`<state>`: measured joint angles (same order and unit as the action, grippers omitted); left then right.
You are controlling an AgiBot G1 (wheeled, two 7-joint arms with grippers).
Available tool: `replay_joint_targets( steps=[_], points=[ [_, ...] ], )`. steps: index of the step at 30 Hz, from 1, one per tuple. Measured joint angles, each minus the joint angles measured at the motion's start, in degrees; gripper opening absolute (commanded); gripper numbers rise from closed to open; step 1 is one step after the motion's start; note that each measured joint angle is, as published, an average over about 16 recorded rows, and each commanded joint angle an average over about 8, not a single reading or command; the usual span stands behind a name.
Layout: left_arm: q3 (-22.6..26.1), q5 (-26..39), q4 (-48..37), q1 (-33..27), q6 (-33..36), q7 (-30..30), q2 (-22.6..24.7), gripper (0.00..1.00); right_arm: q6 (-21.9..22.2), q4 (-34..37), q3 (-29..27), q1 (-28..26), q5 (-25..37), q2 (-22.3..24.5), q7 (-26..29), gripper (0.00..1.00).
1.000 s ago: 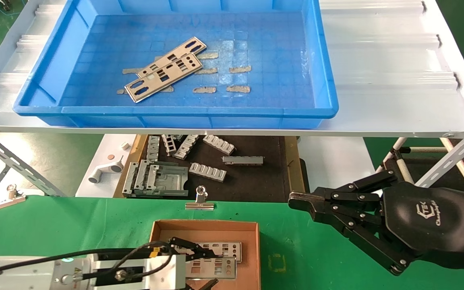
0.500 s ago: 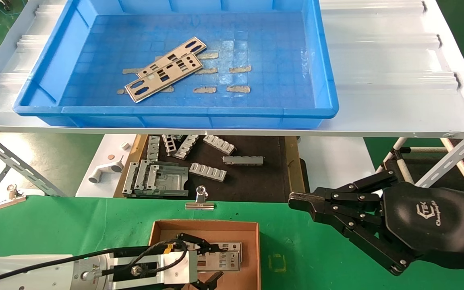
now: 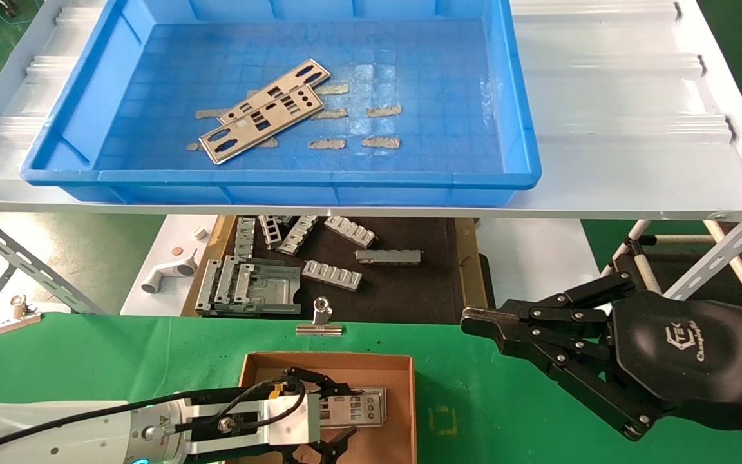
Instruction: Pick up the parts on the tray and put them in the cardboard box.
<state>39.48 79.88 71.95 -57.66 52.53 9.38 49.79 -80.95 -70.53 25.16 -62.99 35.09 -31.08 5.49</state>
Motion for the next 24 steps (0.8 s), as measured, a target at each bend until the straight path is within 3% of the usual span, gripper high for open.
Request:
replay_joint_targets(
  steps=[19, 20, 24],
  points=[
    [-1.8, -4.7, -1.5, -0.6, 3.2, 2.0, -1.2, 1.0, 0.0, 0.0, 0.0, 0.0, 0.0, 0.0, 0.0, 0.02],
    [-2.1, -5.3, -1.5, -0.6, 3.6, 1.9, -1.5, 1.0, 0.0, 0.0, 0.0, 0.0, 0.0, 0.0, 0.0, 0.08],
    [-3.1, -8.1, -1.3, -0.5, 5.3, 1.1, -2.5, 1.0, 0.0, 0.0, 0.0, 0.0, 0.0, 0.0, 0.0, 0.58]
  ],
)
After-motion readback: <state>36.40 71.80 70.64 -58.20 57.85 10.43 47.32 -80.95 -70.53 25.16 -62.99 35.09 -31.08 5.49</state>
